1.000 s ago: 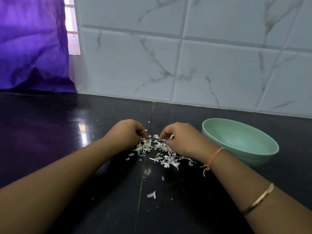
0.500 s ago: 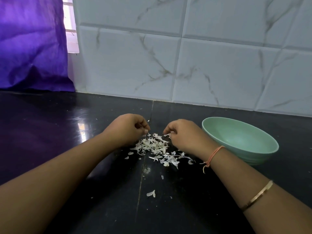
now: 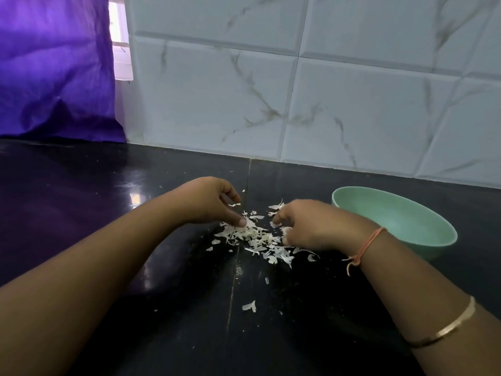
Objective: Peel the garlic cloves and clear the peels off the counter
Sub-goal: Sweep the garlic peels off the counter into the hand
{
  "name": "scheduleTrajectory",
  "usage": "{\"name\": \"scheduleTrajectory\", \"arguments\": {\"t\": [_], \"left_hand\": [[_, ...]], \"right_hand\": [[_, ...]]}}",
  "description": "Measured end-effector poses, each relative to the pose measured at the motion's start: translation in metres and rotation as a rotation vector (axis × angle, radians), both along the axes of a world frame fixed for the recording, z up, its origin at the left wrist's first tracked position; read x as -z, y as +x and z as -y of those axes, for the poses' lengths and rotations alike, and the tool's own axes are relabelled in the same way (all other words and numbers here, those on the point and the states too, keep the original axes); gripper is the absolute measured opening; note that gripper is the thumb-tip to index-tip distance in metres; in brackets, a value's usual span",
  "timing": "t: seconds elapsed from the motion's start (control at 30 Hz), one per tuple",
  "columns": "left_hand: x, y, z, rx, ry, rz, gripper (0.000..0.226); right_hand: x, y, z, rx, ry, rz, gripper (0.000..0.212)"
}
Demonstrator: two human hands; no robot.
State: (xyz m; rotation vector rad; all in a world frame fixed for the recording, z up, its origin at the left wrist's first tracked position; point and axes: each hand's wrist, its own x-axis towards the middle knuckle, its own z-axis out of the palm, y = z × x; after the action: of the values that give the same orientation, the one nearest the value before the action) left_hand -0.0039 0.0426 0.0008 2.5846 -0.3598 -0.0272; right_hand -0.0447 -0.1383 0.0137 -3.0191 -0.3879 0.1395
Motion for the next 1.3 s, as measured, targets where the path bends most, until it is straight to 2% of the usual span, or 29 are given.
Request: {"name": "scheduleTrajectory", "arguments": {"t": [0.07,0.13,0.2,0.27,0.37,0.43,0.53,0.6,0.7,0.77,0.83,0.9,0.97,1.03,1.13,1.2,1.3], "left_hand": [[0.003,-0.001,0.000,0.013,0.053,-0.092,0.045],[0.007,-0.002,0.003,0.044,0.031,-0.128,0.033],[0.012,-0.003,0.008,0.083,-0.012,-0.085,0.018],[0.014,-0.004,0.012,0.123,-0.089,-0.085,0.019],[0.009,-0.007,0.013,0.136,-0.235,-0.167,0.022],[0.006,-0.004,0.013,0.075,-0.289,-0.111,0.029],[0.006,-0.001,0.013,-0.033,-0.306,0.010,0.040],[0.011,-0.001,0.014,-0.089,-0.215,0.051,0.043],[0.018,0.002,0.015,-0.085,-0.068,0.036,0.035],[0.020,0.002,0.016,-0.015,-0.028,-0.016,0.034],[0.021,0.003,0.017,0.013,-0.104,-0.025,0.030],[0.023,0.006,0.016,-0.027,-0.273,0.001,0.026],[0.025,0.011,0.014,-0.098,-0.378,0.066,0.025],[0.026,0.016,0.009,-0.146,-0.449,0.112,0.029],[0.026,0.019,0.004,-0.126,-0.520,0.066,0.038],[0.026,0.019,0.004,-0.063,-0.440,-0.006,0.045],[0.026,0.015,0.007,0.026,-0.320,-0.082,0.050]], "right_hand": [[0.006,-0.004,-0.005,-0.001,-0.054,-0.012,0.045],[0.011,-0.003,-0.009,0.001,-0.007,0.053,0.042],[0.013,0.000,-0.011,-0.014,0.064,0.094,0.036],[0.011,0.004,-0.010,-0.017,0.188,0.074,0.039],[0.001,0.004,-0.004,0.045,0.495,0.025,0.049],[-0.001,0.007,-0.001,0.101,0.621,0.060,0.045],[0.010,0.015,0.000,0.160,0.588,0.060,0.037],[0.022,0.022,-0.001,0.204,0.503,-0.003,0.040],[0.032,0.024,-0.006,0.199,0.408,-0.058,0.046],[0.033,0.022,-0.009,0.106,0.462,-0.057,0.046],[0.032,0.020,-0.012,0.067,0.620,-0.026,0.043],[0.028,0.022,-0.012,0.119,0.789,0.054,0.041],[0.026,0.029,-0.007,0.204,0.858,0.154,0.041],[0.026,0.036,-0.004,0.268,0.824,0.176,0.039],[0.031,0.043,-0.006,0.265,0.666,0.053,0.038],[0.031,0.042,-0.013,0.180,0.549,-0.003,0.041],[0.031,0.036,-0.016,0.039,0.598,-0.044,0.041]]}}
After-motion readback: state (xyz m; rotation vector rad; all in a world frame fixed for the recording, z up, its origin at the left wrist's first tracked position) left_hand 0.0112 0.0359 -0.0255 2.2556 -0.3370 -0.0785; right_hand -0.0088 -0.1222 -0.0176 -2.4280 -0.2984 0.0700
